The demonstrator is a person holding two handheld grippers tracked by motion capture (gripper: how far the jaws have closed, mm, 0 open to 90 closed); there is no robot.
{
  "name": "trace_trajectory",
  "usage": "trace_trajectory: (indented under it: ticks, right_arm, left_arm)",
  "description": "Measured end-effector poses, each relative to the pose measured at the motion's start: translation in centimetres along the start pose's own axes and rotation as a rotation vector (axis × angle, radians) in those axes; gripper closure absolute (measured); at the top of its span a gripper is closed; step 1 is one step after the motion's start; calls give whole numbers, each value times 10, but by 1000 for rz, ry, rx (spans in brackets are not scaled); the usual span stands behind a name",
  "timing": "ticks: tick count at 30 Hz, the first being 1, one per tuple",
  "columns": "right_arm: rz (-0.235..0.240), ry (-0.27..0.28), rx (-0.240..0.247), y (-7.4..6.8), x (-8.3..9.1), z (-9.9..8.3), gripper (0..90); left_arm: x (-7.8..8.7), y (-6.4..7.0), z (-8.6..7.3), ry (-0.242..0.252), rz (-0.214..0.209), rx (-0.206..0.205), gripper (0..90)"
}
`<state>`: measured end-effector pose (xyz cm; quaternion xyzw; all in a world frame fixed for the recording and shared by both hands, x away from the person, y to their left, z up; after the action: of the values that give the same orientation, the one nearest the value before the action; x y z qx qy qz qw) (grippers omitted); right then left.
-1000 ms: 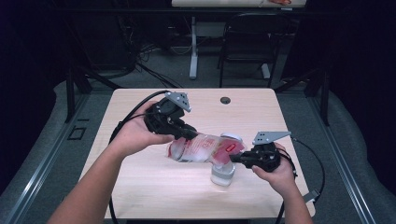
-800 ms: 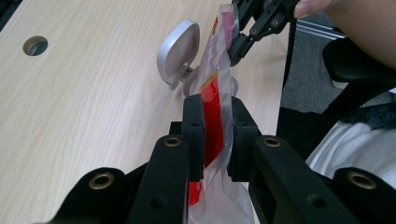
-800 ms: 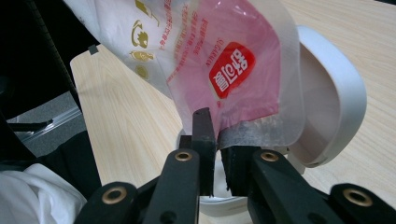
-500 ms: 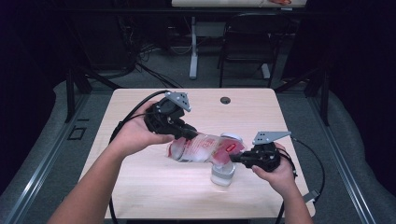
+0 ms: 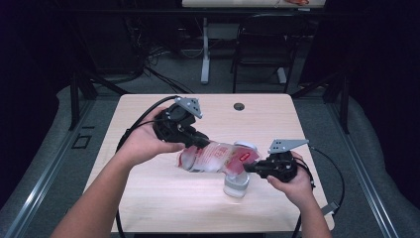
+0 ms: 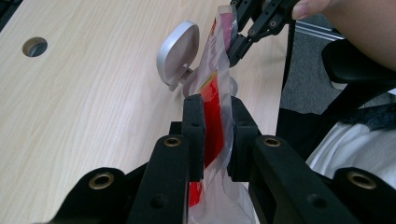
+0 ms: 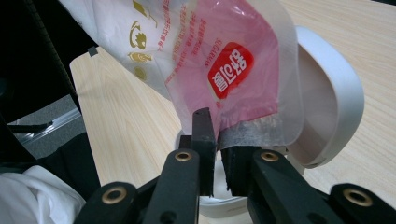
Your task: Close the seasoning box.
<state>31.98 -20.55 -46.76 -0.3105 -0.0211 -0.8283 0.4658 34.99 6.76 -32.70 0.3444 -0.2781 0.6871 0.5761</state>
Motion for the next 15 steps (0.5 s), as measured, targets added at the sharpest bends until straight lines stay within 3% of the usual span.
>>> trace_trajectory:
  ticks: [15]
  right_arm:
    - [-1,-1,0,0,0,0,843]
  left_arm:
    - [-1,0,1,1,3,-1,811]
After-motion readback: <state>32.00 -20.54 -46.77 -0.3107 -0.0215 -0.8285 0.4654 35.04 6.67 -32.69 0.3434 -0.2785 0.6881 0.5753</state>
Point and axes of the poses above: each handheld gripper's, and its own axes: x roughly backward along the jaws, z roughly out of its top, y roughly to its right, the point moved 2 cm from there along -x, roughly forward along the jaws, and after that the axes turned 3 degrees about -x, right-handed, at the moved point
